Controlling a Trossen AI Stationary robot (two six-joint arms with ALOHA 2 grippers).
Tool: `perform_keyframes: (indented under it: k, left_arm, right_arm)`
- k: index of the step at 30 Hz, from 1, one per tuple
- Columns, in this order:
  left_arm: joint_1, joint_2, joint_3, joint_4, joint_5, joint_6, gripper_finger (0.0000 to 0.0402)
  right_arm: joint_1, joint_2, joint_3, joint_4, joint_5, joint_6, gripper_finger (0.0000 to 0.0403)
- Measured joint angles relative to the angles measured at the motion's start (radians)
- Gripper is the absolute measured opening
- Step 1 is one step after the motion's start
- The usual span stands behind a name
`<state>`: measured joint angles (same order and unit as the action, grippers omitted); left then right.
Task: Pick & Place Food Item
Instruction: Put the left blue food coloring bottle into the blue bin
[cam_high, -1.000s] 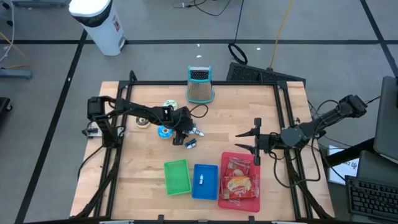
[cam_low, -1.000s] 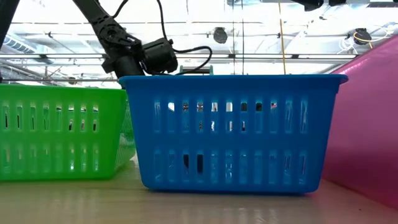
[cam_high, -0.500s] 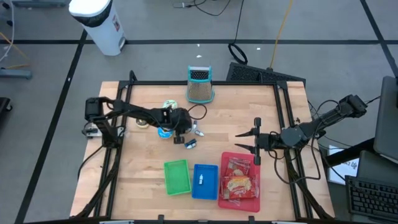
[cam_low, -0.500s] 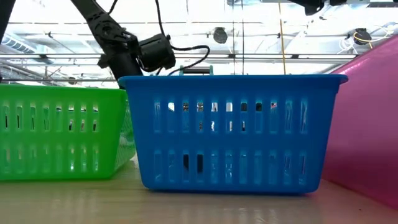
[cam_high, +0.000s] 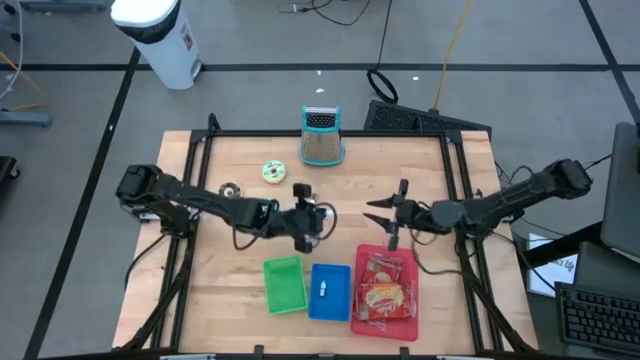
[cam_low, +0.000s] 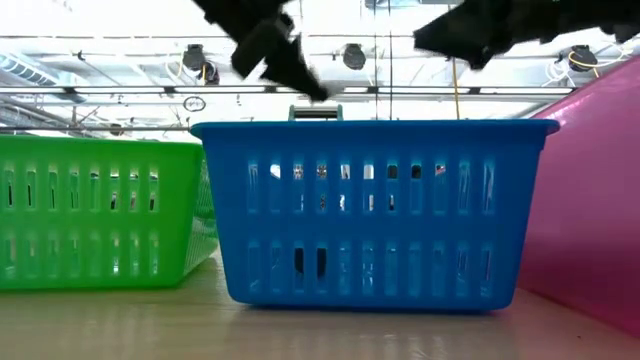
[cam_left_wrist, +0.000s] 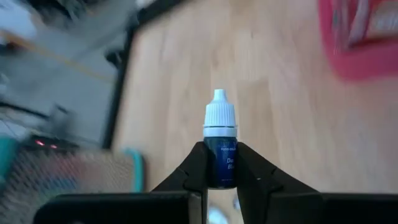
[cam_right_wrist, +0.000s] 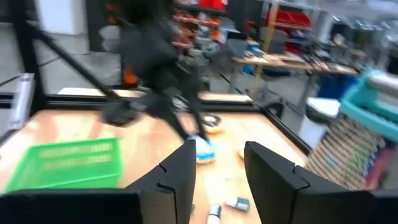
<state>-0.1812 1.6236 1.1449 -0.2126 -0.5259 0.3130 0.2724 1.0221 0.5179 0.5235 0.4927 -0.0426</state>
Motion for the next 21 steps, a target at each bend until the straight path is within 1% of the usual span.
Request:
perform_keyframes:
  k: [3,4,5,7,9,11,13,16,21]
  left_arm:
    - [-0.047,0.023,0.059,0.002,-0.101,0.059,0.0051]
    - [-0.058,0.032,0.073,0.001,-0.135,0.080,0.0052]
    - [-0.068,0.039,0.083,0.003,-0.160,0.104,0.0052]
    - [-0.082,0.053,0.090,0.004,-0.191,0.142,0.0051]
    - [-0.089,0.060,0.090,0.010,-0.211,0.167,0.0049]
    - [-0.091,0.060,0.090,0.010,-0.216,0.178,0.0049]
    - [-0.091,0.059,0.091,0.014,-0.219,0.182,0.0050]
    - [-0.091,0.059,0.091,0.013,-0.219,0.206,0.0052]
    - [-0.071,0.068,0.091,0.021,-0.193,0.269,0.0049]
  right_arm:
    - [-0.057,0.072,-0.001,0.053,-0.002,0.077,0.0128]
    - [-0.073,0.094,-0.001,0.061,-0.021,0.099,0.0133]
    - [-0.089,0.117,-0.001,0.079,-0.061,0.122,0.0139]
    - [-0.120,0.167,-0.001,0.148,-0.182,0.177,0.0157]
    - [-0.145,0.213,-0.001,0.243,-0.280,0.224,0.0179]
    - [-0.160,0.247,-0.001,0.321,-0.332,0.252,0.0203]
    - [-0.168,0.272,-0.001,0.364,-0.343,0.269,0.0223]
    - [-0.169,0.309,-0.001,0.380,-0.338,0.305,0.0246]
    - [-0.175,0.387,-0.001,0.482,-0.338,0.348,0.0257]
